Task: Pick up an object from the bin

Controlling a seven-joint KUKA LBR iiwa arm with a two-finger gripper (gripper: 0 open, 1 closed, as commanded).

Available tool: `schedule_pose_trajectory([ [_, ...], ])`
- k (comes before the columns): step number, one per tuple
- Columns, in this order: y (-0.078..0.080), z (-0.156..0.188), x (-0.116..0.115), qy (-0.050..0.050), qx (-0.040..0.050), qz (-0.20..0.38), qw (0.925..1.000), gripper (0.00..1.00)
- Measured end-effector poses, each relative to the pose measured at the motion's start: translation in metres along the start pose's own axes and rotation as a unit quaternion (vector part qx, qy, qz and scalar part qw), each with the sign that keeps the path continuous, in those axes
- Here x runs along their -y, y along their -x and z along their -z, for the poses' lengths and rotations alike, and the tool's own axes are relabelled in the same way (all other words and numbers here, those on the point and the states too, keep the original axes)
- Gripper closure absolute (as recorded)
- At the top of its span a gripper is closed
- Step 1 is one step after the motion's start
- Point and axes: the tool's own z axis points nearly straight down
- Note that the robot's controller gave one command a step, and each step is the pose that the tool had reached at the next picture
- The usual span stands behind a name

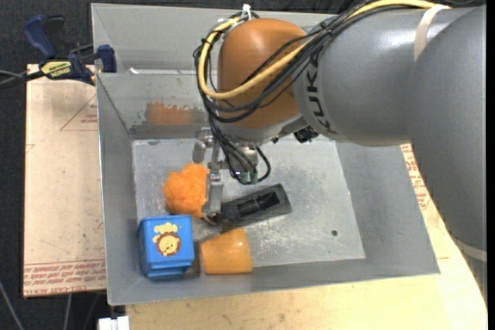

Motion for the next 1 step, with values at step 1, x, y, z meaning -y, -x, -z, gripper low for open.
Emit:
schedule_pose_trajectory([
  [1,0.0016,0.0049,0.0010,0.001,0.0034,-0.002,1.0000,0.00],
])
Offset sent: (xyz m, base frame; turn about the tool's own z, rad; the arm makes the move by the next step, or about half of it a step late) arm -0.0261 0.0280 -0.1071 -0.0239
